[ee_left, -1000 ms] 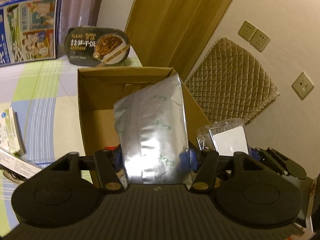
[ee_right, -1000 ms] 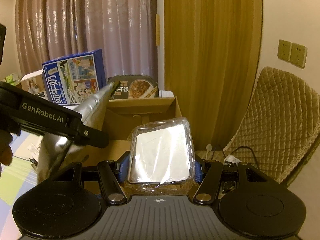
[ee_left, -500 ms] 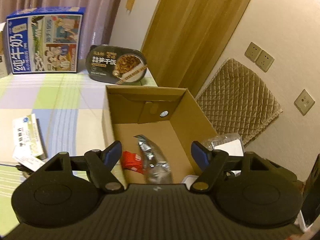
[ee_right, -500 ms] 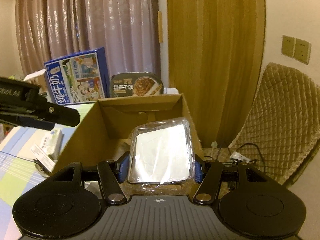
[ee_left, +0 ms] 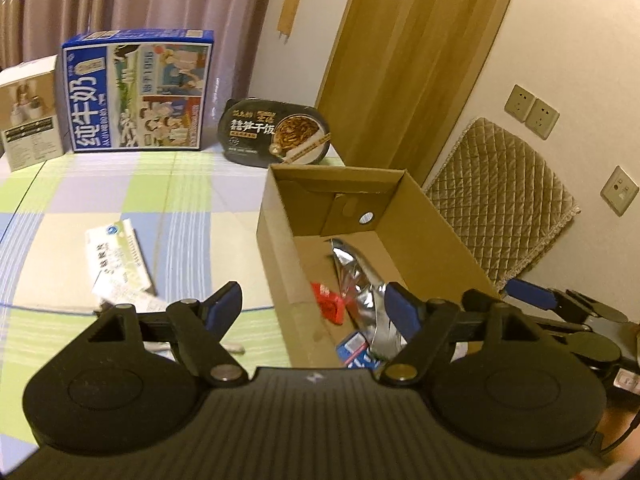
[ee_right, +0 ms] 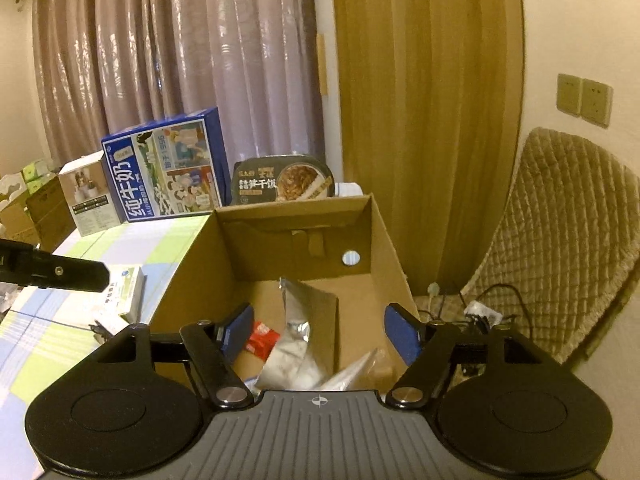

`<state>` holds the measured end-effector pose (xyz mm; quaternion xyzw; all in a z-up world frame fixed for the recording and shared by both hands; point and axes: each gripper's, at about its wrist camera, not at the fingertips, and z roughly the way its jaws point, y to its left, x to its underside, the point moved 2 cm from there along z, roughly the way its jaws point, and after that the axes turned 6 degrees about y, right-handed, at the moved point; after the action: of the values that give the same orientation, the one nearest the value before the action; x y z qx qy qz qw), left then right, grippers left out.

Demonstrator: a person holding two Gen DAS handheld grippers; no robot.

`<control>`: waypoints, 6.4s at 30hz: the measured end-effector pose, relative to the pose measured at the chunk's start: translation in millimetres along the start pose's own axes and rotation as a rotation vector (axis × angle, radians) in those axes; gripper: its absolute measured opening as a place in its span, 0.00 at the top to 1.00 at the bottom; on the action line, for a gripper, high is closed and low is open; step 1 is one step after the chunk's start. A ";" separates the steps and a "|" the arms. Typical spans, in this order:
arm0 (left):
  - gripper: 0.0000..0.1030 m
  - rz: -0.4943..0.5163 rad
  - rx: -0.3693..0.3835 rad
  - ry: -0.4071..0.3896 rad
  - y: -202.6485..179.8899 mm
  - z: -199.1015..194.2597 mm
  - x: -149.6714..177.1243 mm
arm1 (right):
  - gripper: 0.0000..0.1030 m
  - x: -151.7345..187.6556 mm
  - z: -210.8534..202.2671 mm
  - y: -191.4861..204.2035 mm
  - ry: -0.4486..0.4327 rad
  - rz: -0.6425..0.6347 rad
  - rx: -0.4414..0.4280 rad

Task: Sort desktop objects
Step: 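Release the foil bag from the left gripper while the right gripper drops the tray into the box, then withdraw both tools from the box toward the white boxes and spoon, then grasp the white plastic spoon with the left gripper while the right gripper grasps the black cable, then lift the spoon with the left gripper while the right gripper lifts the black cable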

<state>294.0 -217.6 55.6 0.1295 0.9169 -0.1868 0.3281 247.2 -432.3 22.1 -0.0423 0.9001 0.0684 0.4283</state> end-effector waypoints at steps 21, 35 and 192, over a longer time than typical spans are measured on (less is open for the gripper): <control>0.04 -0.006 -0.104 0.048 56.3 -90.3 107.4 | 0.02 56.9 -89.1 77.8 -0.012 0.011 -0.100; 0.01 -0.077 -0.181 0.048 110.4 -131.1 151.3 | 0.02 91.9 -92.9 142.2 0.058 -0.087 -0.199; 0.85 0.244 -0.042 0.139 202.5 27.7 152.4 | 0.84 149.3 69.9 218.7 0.347 -0.193 -0.244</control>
<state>267.7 -30.4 -115.5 0.2459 0.9185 -0.1170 0.2867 177.2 -207.9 -118.5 -0.1907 0.9370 0.1270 0.2635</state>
